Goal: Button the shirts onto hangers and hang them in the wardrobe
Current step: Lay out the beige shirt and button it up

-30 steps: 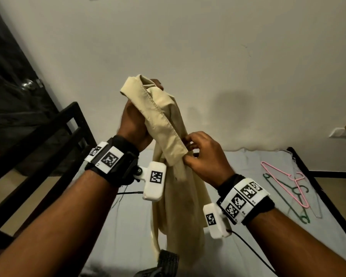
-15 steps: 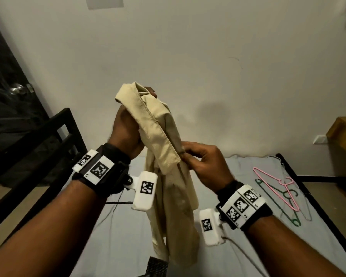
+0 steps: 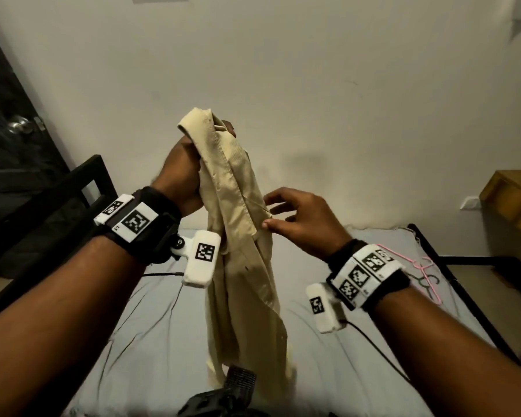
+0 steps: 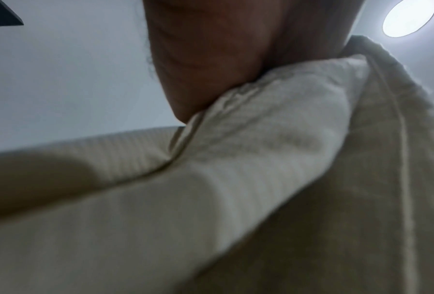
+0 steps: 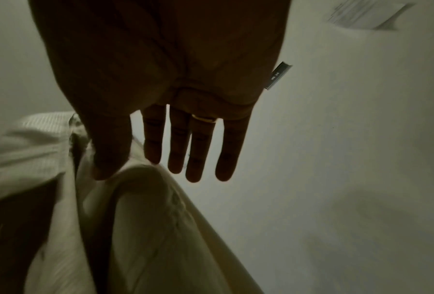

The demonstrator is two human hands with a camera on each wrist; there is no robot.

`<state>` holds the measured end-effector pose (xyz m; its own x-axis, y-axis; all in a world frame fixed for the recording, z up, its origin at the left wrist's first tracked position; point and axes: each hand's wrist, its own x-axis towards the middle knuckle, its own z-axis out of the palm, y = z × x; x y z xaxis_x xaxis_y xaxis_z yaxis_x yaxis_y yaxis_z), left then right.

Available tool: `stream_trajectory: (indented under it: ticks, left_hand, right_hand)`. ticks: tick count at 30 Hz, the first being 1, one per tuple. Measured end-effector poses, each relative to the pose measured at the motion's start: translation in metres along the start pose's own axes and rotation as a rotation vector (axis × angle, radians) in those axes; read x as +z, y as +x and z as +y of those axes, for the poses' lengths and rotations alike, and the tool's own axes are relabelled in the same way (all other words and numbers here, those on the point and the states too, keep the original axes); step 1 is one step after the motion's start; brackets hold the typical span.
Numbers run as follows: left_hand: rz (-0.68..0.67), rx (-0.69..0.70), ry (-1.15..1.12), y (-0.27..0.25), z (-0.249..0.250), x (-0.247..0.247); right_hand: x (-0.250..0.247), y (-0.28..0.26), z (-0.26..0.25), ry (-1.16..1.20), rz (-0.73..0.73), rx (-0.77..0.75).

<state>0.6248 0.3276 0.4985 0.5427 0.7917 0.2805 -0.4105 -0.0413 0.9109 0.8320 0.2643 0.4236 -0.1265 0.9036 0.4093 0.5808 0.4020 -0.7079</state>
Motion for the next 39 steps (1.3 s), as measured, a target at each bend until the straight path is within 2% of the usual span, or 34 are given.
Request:
stream_trajectory:
  ticks: [2,4,6,8,11,14,16,19,22,24,27,29,32,35,37,39]
  left_hand:
    - [-0.039,0.003,0.007,-0.006,0.003,0.006]
    - [-0.068,0.005,0.016,-0.011,0.007,0.007]
    - [-0.063,-0.009,0.028,-0.015,0.011,0.006]
    - [-0.008,-0.026,0.095,-0.016,0.015,0.004]
    - [0.166,-0.020,0.422,-0.018,0.018,-0.020]
    - [0.275,-0.130,0.766,-0.027,0.025,-0.067]
    - [0.229,-0.233,0.973,-0.039,0.034,-0.094]
    - [0.008,-0.353,1.329,-0.058,0.043,-0.117]
    - [-0.078,-0.281,1.582,-0.063,0.041,-0.125]
    - [-0.044,-0.174,1.560,-0.063,0.038,-0.127]
    - [0.094,-0.057,1.525,-0.062,0.034,-0.132]
    - [0.103,-0.015,1.561,-0.060,0.031,-0.135]
    - [0.153,-0.011,1.521,-0.056,0.028,-0.139]
    - [0.273,-0.068,1.433,-0.052,0.023,-0.139]
    - [0.245,-0.074,1.417,-0.053,0.020,-0.136]
    - [0.159,-0.099,1.396,-0.056,0.017,-0.136]
  right_hand:
    - [0.005,-0.001,0.002,0.061,0.074,0.009]
    - [0.005,-0.001,0.003,0.120,0.059,0.012]
    - [0.008,-0.004,0.005,0.193,0.014,0.007]
    - [0.008,-0.006,0.007,0.244,0.034,0.027]
    - [-0.010,-0.007,0.012,0.216,0.188,0.032]
    - [-0.048,-0.007,0.025,0.130,0.384,0.050]
    - [-0.081,-0.008,0.036,0.031,0.482,0.084]
    - [-0.120,-0.009,0.044,-0.113,0.521,0.116]
    - [-0.139,-0.009,0.040,-0.299,0.423,0.084]
    - [-0.148,-0.008,0.036,-0.458,0.337,0.057]
    - [-0.161,-0.004,0.034,-0.616,0.247,0.053]
    - [-0.166,-0.003,0.033,-0.717,0.185,0.061]
    - [-0.169,-0.003,0.027,-0.743,0.138,0.103]
    - [-0.172,-0.005,0.023,-0.716,0.201,0.094]
    - [-0.176,-0.008,0.021,-0.684,0.235,0.096]
    - [-0.183,-0.011,0.023,-0.608,0.229,0.124]
